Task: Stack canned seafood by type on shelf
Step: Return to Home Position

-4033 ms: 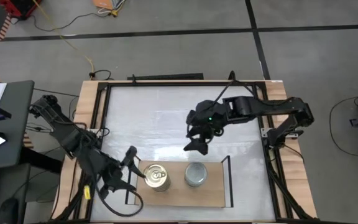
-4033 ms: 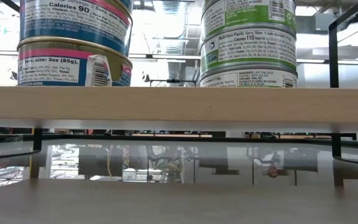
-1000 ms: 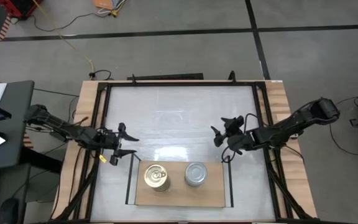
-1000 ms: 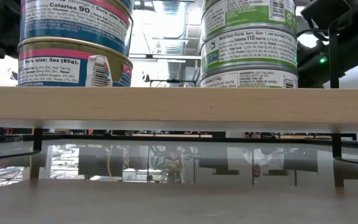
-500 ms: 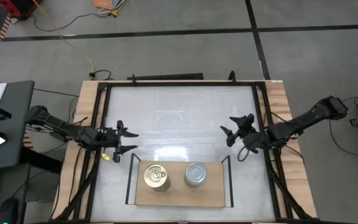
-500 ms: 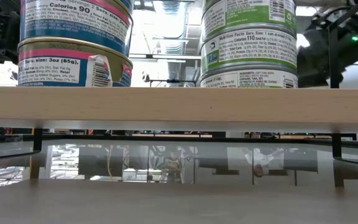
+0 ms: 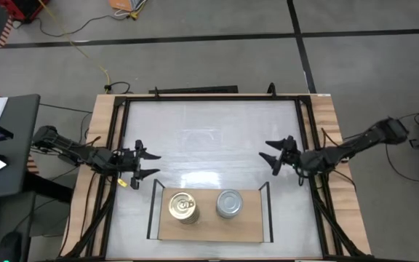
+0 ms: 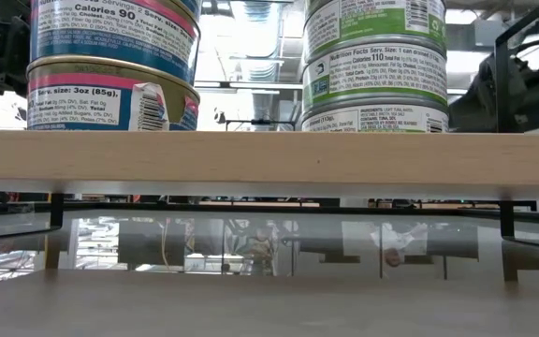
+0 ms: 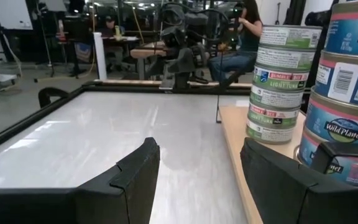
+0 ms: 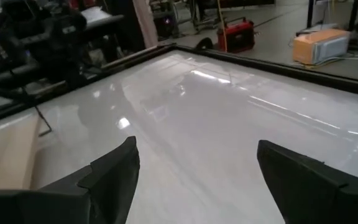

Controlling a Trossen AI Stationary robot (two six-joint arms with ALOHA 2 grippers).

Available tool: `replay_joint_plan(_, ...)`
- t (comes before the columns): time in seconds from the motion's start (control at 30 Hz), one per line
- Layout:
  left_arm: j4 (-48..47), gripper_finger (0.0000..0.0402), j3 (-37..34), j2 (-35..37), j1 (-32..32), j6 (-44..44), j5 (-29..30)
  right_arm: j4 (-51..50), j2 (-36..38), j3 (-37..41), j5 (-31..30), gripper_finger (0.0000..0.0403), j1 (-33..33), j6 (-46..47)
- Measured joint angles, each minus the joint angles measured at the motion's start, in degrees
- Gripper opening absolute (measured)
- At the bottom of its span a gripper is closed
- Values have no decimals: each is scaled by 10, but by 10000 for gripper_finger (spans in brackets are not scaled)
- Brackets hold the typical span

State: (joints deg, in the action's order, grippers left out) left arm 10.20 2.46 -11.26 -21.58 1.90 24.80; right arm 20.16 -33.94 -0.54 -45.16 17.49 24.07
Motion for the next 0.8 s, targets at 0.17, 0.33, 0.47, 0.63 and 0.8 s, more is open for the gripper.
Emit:
replay_joint_plan(0.17,-7,215,0,2,0,6,-5,-15,16,0,58,347,-39,-21)
replay_joint_plan(0.33,-8,215,0,2,0,5,-5,-72,85,0,80,347,-88,-47)
replay_joint_plan(0.47,-6,215,0,2,0,3,1,-111,169,0,106,347,-124,-90)
replay_joint_plan(0.63,-37,215,12,2,0,3,38,-251,291,-29,141,347,-147,-102)
replay_joint_plan(0.8,-48,215,21,1,0,10,115,-311,337,-45,140,347,-154,-107)
